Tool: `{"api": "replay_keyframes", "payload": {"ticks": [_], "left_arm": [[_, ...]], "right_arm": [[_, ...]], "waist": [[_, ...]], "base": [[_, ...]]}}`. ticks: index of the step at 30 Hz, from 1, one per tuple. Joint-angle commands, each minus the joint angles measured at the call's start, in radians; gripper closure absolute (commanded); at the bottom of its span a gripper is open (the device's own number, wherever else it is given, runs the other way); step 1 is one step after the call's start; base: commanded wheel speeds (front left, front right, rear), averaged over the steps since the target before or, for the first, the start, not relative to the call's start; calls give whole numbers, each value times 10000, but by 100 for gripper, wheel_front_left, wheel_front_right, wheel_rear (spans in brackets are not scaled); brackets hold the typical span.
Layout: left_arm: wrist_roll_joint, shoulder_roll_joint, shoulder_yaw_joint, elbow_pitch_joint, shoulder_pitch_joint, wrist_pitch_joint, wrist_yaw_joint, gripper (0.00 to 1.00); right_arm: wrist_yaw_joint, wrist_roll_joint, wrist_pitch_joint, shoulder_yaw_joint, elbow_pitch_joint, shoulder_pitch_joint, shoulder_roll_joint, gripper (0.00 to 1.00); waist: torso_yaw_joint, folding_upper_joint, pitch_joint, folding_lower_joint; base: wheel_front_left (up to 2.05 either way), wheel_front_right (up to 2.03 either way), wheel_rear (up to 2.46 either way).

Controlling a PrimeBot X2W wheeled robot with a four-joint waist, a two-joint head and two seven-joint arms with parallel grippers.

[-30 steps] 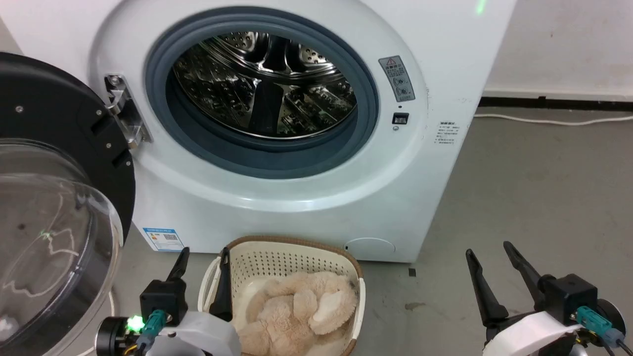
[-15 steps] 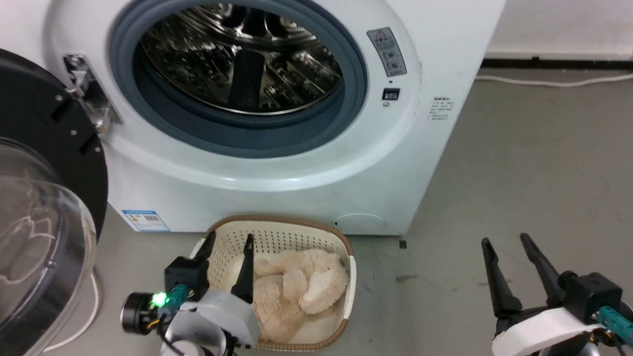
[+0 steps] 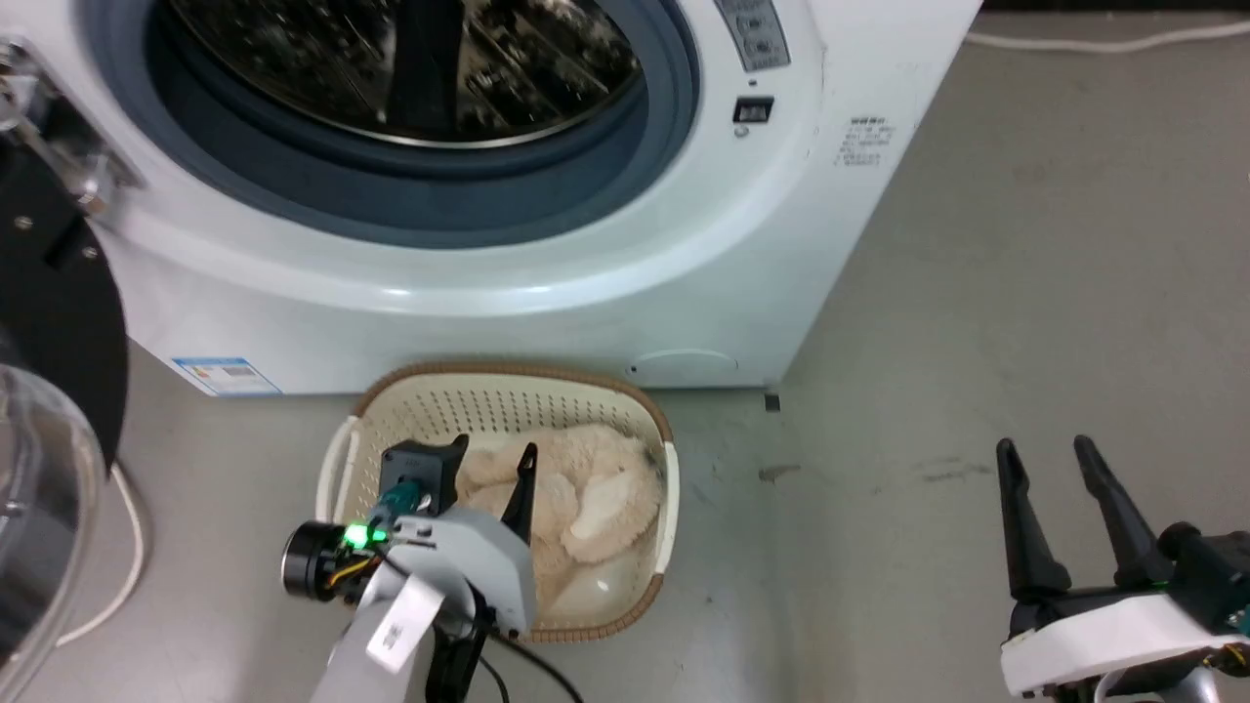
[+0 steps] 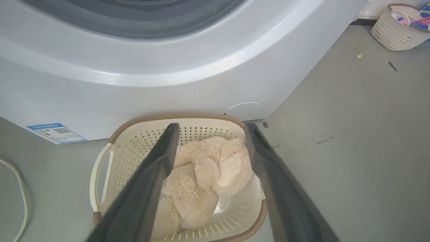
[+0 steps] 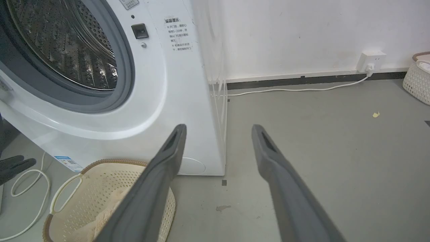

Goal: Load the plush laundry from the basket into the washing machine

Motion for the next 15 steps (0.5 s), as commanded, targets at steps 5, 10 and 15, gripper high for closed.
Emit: {"api": "replay_keyframes", "payload": {"ticks": [5,10,15], "left_arm": [[-195,95,-277,921,-859,484,-39,0],[-323,156,-483,1664,-1430,889,28,0],[-464,208,-683,2338,-1981,1238,120,0]], "right_arm": [[4,349,-187,-118,-213,-297,-10,0],[4,618,-291,-188,-402,-380,-10,0],[4,891,-396,-295,-596,-437,-11,0]], "waist": [[-260,-1,770,-2],[-366,-1,1395,-2],[-430,-1,2035,-2]], "base": [[0,0,0],[0,0,0],[0,0,0]]}}
